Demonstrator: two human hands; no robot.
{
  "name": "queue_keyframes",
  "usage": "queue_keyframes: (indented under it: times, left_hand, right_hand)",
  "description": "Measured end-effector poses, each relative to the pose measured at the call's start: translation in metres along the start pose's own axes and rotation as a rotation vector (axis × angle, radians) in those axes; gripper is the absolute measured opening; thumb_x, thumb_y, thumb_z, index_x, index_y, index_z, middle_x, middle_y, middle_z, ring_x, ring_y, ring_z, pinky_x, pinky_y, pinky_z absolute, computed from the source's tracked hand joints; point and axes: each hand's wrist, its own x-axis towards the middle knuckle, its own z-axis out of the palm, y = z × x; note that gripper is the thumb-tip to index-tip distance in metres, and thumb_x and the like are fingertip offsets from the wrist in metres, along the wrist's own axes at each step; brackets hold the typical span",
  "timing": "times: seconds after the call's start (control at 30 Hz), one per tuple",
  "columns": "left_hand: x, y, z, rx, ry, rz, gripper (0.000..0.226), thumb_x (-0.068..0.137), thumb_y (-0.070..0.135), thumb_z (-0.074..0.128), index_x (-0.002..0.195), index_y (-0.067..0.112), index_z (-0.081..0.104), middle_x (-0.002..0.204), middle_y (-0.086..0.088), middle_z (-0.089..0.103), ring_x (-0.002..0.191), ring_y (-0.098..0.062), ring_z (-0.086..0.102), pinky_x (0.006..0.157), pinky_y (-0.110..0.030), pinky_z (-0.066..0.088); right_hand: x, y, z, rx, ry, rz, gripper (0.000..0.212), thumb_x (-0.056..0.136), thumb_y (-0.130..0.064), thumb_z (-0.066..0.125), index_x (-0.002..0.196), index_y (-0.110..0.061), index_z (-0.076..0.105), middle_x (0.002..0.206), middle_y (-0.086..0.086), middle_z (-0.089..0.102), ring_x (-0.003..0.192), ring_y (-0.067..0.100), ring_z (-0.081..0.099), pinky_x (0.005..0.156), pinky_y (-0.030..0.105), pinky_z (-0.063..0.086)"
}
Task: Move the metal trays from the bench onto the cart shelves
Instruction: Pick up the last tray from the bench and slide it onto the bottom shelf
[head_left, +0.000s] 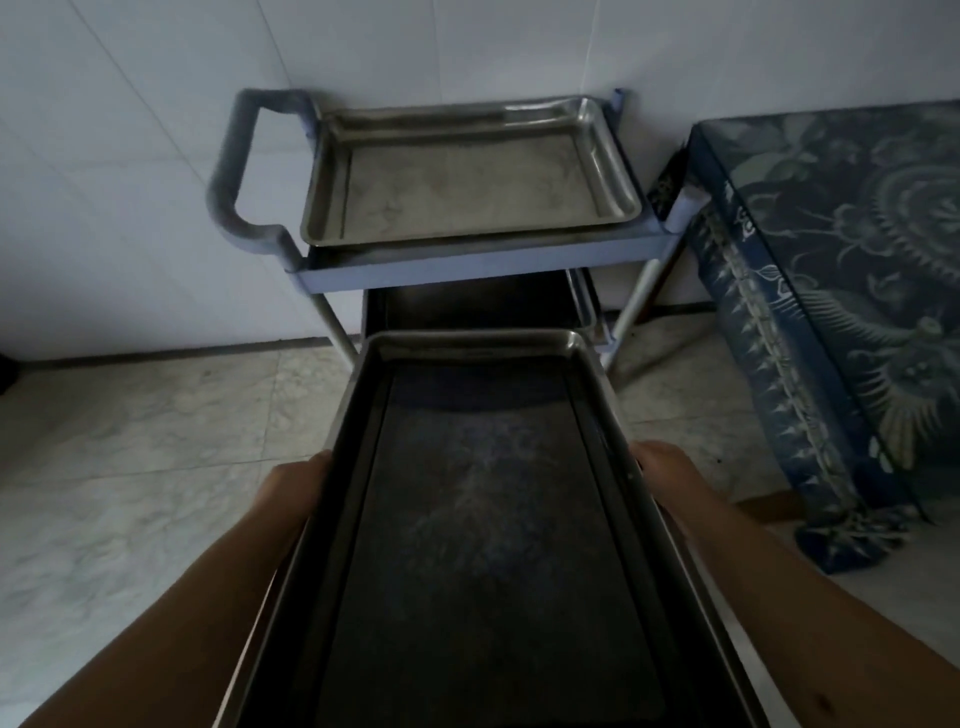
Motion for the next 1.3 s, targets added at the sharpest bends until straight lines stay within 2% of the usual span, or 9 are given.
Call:
queue_keyframes:
  times: [0.23, 0.37, 0.5, 0.63, 0.73, 0.9, 1.07, 1.2, 1.3]
  left_hand:
    - [0.039, -0.014, 0.047, 0.017, -0.057, -0.061, 0.035, 0.101, 0.028, 0.046, 0.123, 0.015, 0.069, 0.119, -0.023, 0.065, 0.079, -0.024, 0.057, 0.069, -0.033, 0.044]
    - [0.065, -0.011, 0.086, -0.058, -0.046, -0.152, 0.036, 0.101, 0.028, 0.045, 0.119, 0.008, 0.069, 0.111, -0.026, 0.065, 0.096, -0.038, 0.063, 0.09, -0.046, 0.052]
    - [0.119, -0.015, 0.136, -0.166, -0.021, -0.268, 0.041, 0.097, 0.034, 0.051, 0.108, -0.001, 0.071, 0.105, -0.028, 0.067, 0.095, -0.039, 0.064, 0.091, -0.051, 0.052]
    - [0.196, -0.031, 0.197, -0.152, -0.013, -0.275, 0.044, 0.1, 0.037, 0.048, 0.11, 0.0, 0.071, 0.11, -0.031, 0.066, 0.102, -0.042, 0.063, 0.092, -0.047, 0.05]
    - [0.258, -0.047, 0.245, -0.165, -0.004, -0.286, 0.051, 0.099, 0.046, 0.049, 0.109, 0.001, 0.071, 0.109, -0.029, 0.068, 0.103, -0.039, 0.064, 0.089, -0.043, 0.051]
    - [0.385, -0.075, 0.321, -0.208, 0.045, -0.174, 0.044, 0.097, 0.044, 0.048, 0.103, 0.008, 0.072, 0.083, -0.015, 0.066, 0.081, -0.035, 0.066, 0.069, -0.037, 0.053]
    - [0.495, -0.095, 0.363, -0.415, 0.184, -0.14, 0.051, 0.085, 0.058, 0.057, 0.077, 0.009, 0.07, 0.087, -0.022, 0.072, 0.087, -0.041, 0.069, 0.084, -0.056, 0.056]
    - [0.562, -0.102, 0.384, -0.462, 0.228, -0.043, 0.048, 0.091, 0.055, 0.057, 0.074, 0.012, 0.068, 0.078, -0.016, 0.071, 0.085, -0.037, 0.071, 0.077, -0.048, 0.057]
    - [0.602, -0.1, 0.384, -0.499, 0.268, -0.001, 0.041, 0.091, 0.053, 0.058, 0.071, 0.018, 0.066, 0.073, -0.006, 0.069, 0.08, -0.03, 0.07, 0.078, -0.044, 0.056]
  right_hand:
    - [0.037, 0.039, 0.039, -0.188, -0.075, 0.047, 0.028, 0.1, -0.016, 0.044, 0.113, -0.005, 0.067, 0.116, 0.016, 0.065, 0.104, 0.028, 0.061, 0.093, 0.032, 0.048]
    - [0.086, 0.061, 0.059, -0.243, -0.114, 0.067, 0.028, 0.101, -0.014, 0.04, 0.11, 0.0, 0.064, 0.116, 0.018, 0.064, 0.104, 0.029, 0.061, 0.092, 0.032, 0.048]
    - [0.156, 0.083, 0.082, -0.233, -0.107, 0.091, 0.029, 0.101, -0.017, 0.04, 0.114, -0.003, 0.062, 0.118, 0.017, 0.062, 0.105, 0.029, 0.06, 0.091, 0.032, 0.046]
    - [0.239, 0.108, 0.126, -0.099, -0.051, 0.157, 0.033, 0.102, -0.021, 0.035, 0.08, -0.008, 0.055, 0.1, 0.018, 0.064, 0.072, 0.02, 0.052, 0.067, 0.032, 0.039]
    - [0.306, 0.128, 0.163, 0.006, 0.08, 0.17, 0.038, 0.1, -0.021, 0.039, 0.074, -0.004, 0.06, 0.09, 0.023, 0.061, 0.084, 0.034, 0.057, 0.068, 0.036, 0.035]
    - [0.434, 0.147, 0.228, 0.006, 0.171, 0.035, 0.039, 0.1, -0.021, 0.042, 0.081, 0.007, 0.059, 0.087, 0.03, 0.059, 0.087, 0.04, 0.057, 0.079, 0.043, 0.042]
    - [0.562, 0.15, 0.281, 0.188, 0.288, -0.046, 0.04, 0.097, -0.03, 0.05, 0.08, 0.004, 0.06, 0.081, 0.024, 0.057, 0.077, 0.026, 0.049, 0.072, 0.037, 0.039]
    - [0.638, 0.133, 0.306, 0.233, 0.302, -0.131, 0.041, 0.093, -0.039, 0.047, 0.063, -0.01, 0.049, 0.073, 0.013, 0.052, 0.073, 0.025, 0.047, 0.069, 0.036, 0.035]
    - [0.681, 0.122, 0.321, 0.333, 0.314, -0.152, 0.036, 0.094, -0.039, 0.049, 0.074, -0.011, 0.058, 0.074, 0.007, 0.053, 0.072, 0.02, 0.048, 0.071, 0.032, 0.035]
